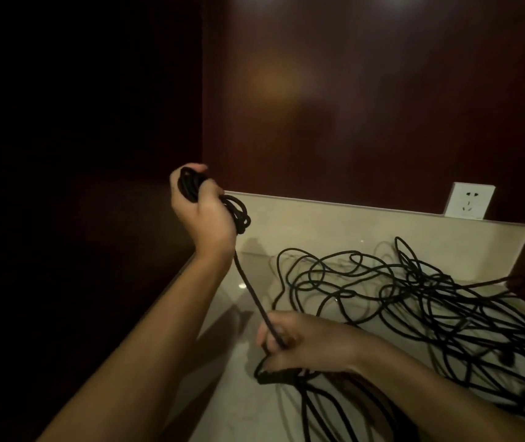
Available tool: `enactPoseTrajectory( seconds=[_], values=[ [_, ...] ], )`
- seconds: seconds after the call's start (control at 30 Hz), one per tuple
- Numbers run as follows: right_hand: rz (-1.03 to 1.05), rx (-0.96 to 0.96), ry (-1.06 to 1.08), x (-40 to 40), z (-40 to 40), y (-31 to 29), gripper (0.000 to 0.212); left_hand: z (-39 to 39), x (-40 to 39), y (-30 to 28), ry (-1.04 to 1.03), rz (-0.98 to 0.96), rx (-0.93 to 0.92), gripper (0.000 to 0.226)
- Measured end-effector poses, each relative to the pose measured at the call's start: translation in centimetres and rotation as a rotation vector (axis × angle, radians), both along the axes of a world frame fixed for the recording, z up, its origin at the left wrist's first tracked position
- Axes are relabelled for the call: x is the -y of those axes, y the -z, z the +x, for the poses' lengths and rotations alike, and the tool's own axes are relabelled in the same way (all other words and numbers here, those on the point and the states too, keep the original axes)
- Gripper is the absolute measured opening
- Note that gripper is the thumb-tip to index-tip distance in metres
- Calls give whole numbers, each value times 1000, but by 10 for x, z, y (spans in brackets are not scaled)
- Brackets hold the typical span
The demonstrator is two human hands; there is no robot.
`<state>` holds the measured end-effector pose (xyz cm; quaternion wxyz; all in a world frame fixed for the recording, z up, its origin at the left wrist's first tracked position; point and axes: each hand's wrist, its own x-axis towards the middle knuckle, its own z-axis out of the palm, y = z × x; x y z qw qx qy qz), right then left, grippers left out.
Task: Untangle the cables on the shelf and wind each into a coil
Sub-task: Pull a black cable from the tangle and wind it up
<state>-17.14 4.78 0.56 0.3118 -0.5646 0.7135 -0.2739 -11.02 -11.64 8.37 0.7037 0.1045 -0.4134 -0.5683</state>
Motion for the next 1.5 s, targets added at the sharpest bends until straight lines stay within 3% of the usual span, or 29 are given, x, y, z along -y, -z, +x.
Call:
enactPoseTrajectory(
  seconds=[0.17,0.27,0.33,0.4,0.57,0.63,0.7,0.8,0.9,1.03,1.13,1.23,1.4,1.5],
  values=[
    [-157,-487,115,-19,-14,-29,20,5,0,16,-218,-554,363,34],
    [-207,-1025,90,-23,-21,-43,19,4,-9,14,-402,-808,744,38],
    [-326,-1283,-19,-23,-24,-39,10,2,-10,16,-471,-953,939,37],
    [-387,-1379,-34,-24,-25,-36,21,3,-8,24,-401,-1077,1068,37],
    [-640,-1416,-56,-26,-39,-48,21,11,-8,45,181,-1198,1205,19],
    [-683,-1355,-68,-24,-39,-50,27,14,-10,46,408,-1130,1117,12],
    [-709,-1296,-79,-22,-39,-53,26,20,-14,45,674,-946,988,14],
    [-740,-1246,-72,-21,-36,-59,29,28,-26,44,862,-855,966,9],
    [-674,-1188,-99,-21,-35,-64,32,29,-28,46,812,-924,1190,22],
    [-490,-1183,-126,-22,-28,-66,21,32,-22,41,665,-980,1416,21],
    [-360,-1049,-74,-27,-31,-75,26,35,-17,28,610,-898,1298,10],
    [-343,-951,41,-30,-40,-86,46,34,-20,15,646,-740,1169,22],
    [-240,-1298,128,-27,-60,-76,55,22,-18,12,557,-428,1036,27],
    [-52,-1461,216,-45,-83,-69,44,24,-5,6,487,-215,885,27]
  ],
)
